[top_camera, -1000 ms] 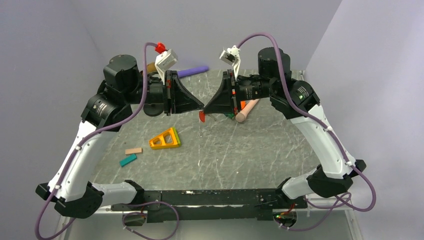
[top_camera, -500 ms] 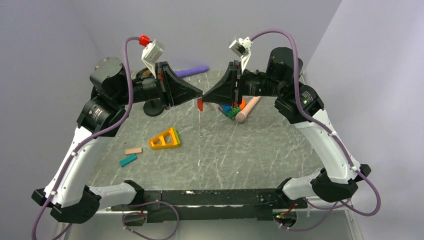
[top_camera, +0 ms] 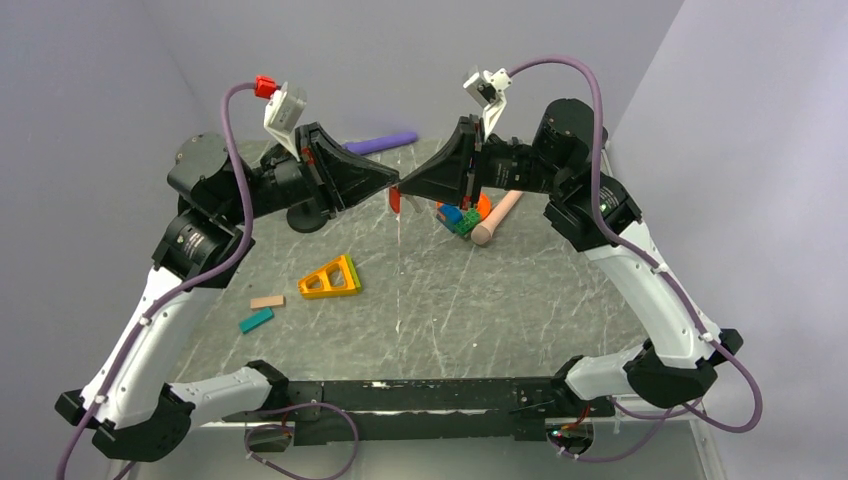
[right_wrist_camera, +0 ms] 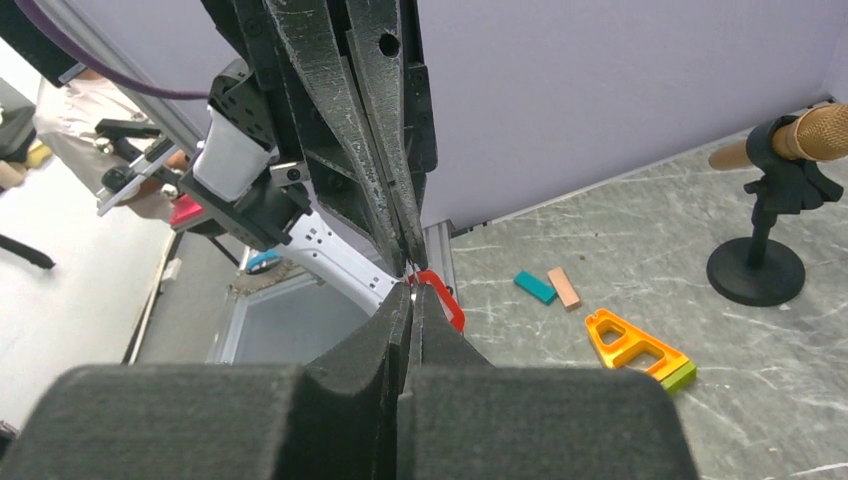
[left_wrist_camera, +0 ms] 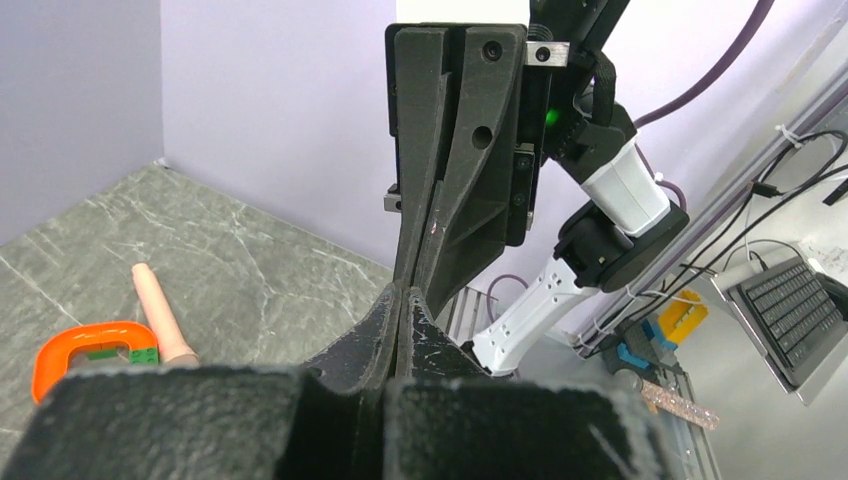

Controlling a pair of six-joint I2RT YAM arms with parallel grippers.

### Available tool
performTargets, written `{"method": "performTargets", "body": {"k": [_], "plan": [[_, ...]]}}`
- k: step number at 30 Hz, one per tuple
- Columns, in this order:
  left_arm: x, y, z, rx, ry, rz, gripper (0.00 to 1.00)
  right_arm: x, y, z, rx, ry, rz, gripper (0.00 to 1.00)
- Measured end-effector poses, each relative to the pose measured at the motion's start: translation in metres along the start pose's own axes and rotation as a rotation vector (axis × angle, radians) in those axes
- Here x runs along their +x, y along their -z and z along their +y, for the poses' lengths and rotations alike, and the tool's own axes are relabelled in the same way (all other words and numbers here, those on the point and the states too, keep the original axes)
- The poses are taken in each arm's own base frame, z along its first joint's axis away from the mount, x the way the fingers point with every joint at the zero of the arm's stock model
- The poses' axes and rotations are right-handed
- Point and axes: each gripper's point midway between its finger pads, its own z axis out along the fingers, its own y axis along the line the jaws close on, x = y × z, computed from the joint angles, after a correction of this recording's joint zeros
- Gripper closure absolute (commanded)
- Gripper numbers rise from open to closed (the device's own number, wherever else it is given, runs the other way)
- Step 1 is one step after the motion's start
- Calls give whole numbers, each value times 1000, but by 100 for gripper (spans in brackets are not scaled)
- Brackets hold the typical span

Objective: Remove the keys from the keyring

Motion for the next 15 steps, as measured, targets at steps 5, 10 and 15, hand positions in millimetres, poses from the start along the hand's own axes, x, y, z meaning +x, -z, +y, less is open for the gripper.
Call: {"method": "performTargets", "body": {"k": [5,10,15], "plan": [[-1,2,1,-27,-4,-34,100,-1,-2,-1,0,-13,-36,100],[-4,3,3,-56,-11,-70,100,-3,-3,-2,-2,-30,-69,100],[-8,5,5,-90,-15,-108,100,-7,-6,-4,-3,-46,-95,100]]}}
